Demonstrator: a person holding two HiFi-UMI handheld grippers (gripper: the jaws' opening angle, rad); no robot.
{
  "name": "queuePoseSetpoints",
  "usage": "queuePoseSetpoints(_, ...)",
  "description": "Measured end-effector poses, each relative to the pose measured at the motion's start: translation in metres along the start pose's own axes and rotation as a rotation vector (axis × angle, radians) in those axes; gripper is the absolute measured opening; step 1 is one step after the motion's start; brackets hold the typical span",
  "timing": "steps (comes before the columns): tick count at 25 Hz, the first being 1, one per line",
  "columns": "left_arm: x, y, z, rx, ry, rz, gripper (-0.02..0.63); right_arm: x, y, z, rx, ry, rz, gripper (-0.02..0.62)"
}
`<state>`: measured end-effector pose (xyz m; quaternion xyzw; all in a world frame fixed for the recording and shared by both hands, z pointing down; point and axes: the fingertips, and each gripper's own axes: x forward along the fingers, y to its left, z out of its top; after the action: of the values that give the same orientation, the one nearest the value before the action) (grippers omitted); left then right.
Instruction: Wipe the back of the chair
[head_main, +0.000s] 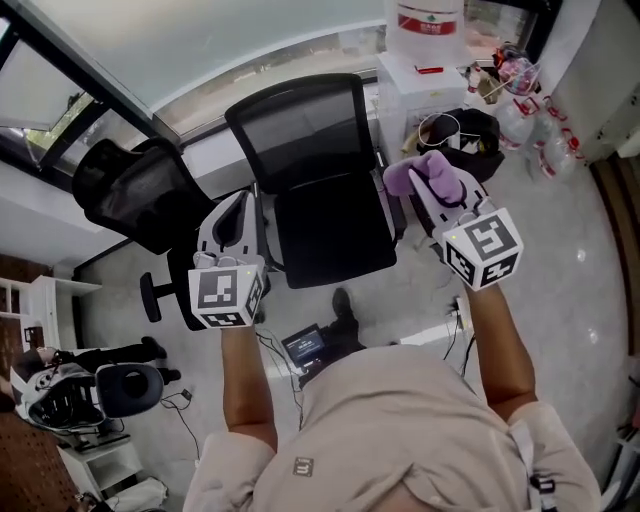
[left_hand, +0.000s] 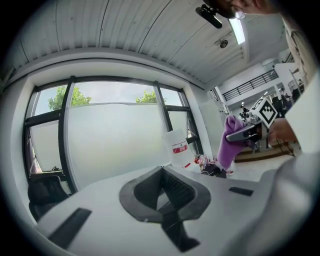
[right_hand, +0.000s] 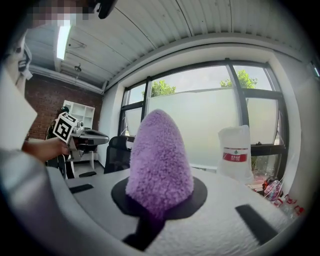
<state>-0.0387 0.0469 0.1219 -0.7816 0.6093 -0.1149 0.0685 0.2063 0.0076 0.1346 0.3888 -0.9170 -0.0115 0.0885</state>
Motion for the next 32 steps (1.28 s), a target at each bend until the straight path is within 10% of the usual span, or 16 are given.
queuePoseSetpoints(19,0.114,0.102,-0.062,-0.021,0.010,-0.004,0.006,0.183,-0.030,-0.024,0.022,0.039,-0.026,0.020)
queuePoseSetpoints(32,0.207,0.180,-0.184,0.010,0.050,0.012,0.006,0.400,-0.018,-0.081,-0.038,0.078,0.026,0.023)
